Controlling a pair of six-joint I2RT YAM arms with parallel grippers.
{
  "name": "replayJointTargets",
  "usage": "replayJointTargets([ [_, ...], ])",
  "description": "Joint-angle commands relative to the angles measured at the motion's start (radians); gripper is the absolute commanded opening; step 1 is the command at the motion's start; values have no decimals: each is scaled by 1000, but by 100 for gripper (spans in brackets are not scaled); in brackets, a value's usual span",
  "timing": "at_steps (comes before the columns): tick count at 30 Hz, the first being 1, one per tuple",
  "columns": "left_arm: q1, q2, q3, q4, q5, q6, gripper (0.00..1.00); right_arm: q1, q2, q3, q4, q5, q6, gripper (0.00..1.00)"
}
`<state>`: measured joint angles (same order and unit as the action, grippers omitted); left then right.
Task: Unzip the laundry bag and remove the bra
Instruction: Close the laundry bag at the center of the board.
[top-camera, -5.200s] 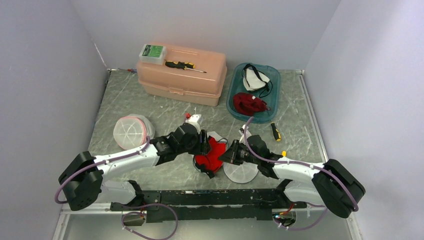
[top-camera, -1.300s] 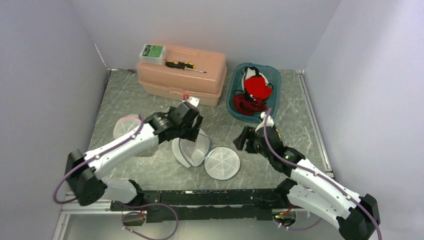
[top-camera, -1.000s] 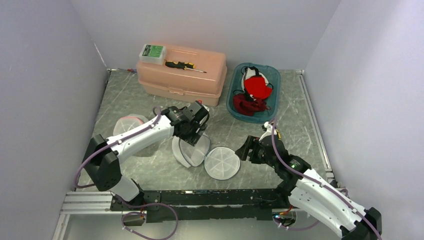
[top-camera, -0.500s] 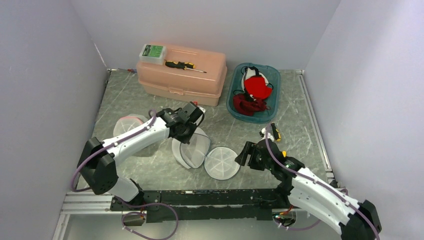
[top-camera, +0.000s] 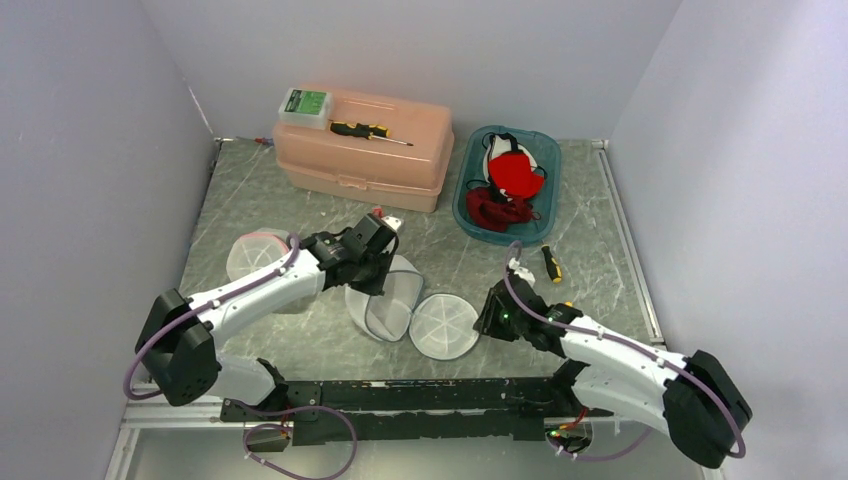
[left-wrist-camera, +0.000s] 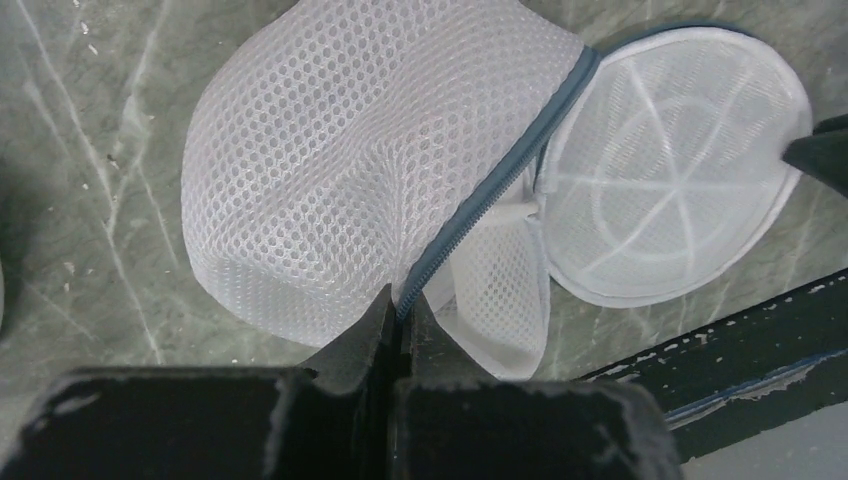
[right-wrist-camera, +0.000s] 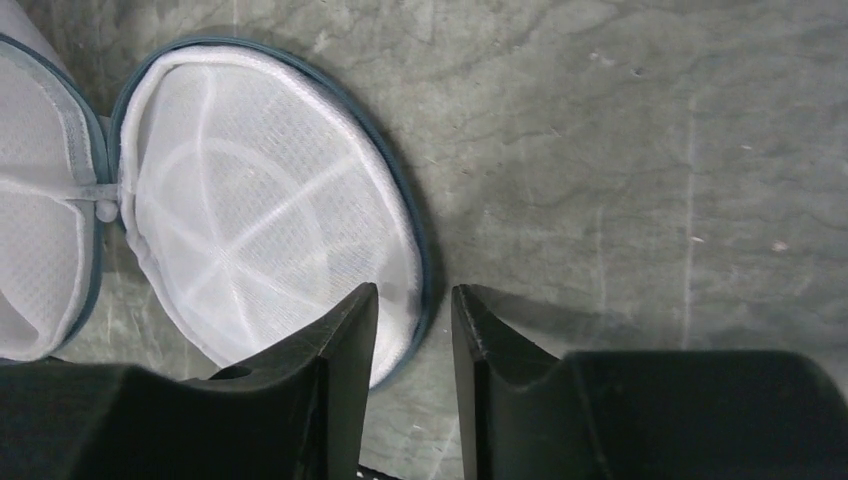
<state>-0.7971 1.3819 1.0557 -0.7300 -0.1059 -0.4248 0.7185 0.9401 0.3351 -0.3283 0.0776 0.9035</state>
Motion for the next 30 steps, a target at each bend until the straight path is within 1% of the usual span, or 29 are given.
replayJointTargets([
  [1, -2, -40, -14, 63, 48, -42, 3, 37, 98, 15, 28, 39, 14, 34],
  [3, -2, -52, -23, 71, 55, -48, 3, 50, 134, 15, 30, 48, 21, 30],
  [4, -2, -61, -28, 76, 59, -54, 3, 57, 146, 13, 30, 59, 29, 25],
  [6, -2, -75, -40, 82, 61, -62, 3, 67, 153, 7, 33, 67, 43, 14],
  [8, -1, -91, -51, 91, 67, -71, 3, 75, 138, 12, 21, 80, 52, 1],
  [10, -2, -112, -62, 99, 68, -84, 3, 78, 96, 47, -37, 116, 45, 0],
  [12, -2, -135, -71, 113, 69, -98, 3, 79, 35, 121, -119, 173, 4, 0],
  [15, -2, -172, -90, 154, 80, -133, 3, 79, -30, 312, -262, 280, -122, 0],
  [16, -2, -185, -103, 180, 91, -148, 3, 81, -36, 420, -315, 314, -172, 0],
  [19, -2, -215, -129, 256, 110, -201, 3, 81, 0, 642, -446, 385, -314, 0],
  [22, -2, -233, -155, 312, 108, -266, 3, 81, 46, 820, -557, 438, -407, 0],
  [25, -2, -244, -192, 387, 128, -334, 3, 83, 70, 956, -609, 447, -470, 0],
  [27, -2, -242, -224, 439, 144, -381, 3, 85, 80, 1014, -618, 424, -495, 0],
  [28, -2, -236, -242, 462, 147, -397, 3, 85, 86, 1030, -620, 417, -503, 0],
  [30, -2, -216, -265, 479, 137, -425, 3, 85, 83, 1003, -595, 401, -508, 0],
])
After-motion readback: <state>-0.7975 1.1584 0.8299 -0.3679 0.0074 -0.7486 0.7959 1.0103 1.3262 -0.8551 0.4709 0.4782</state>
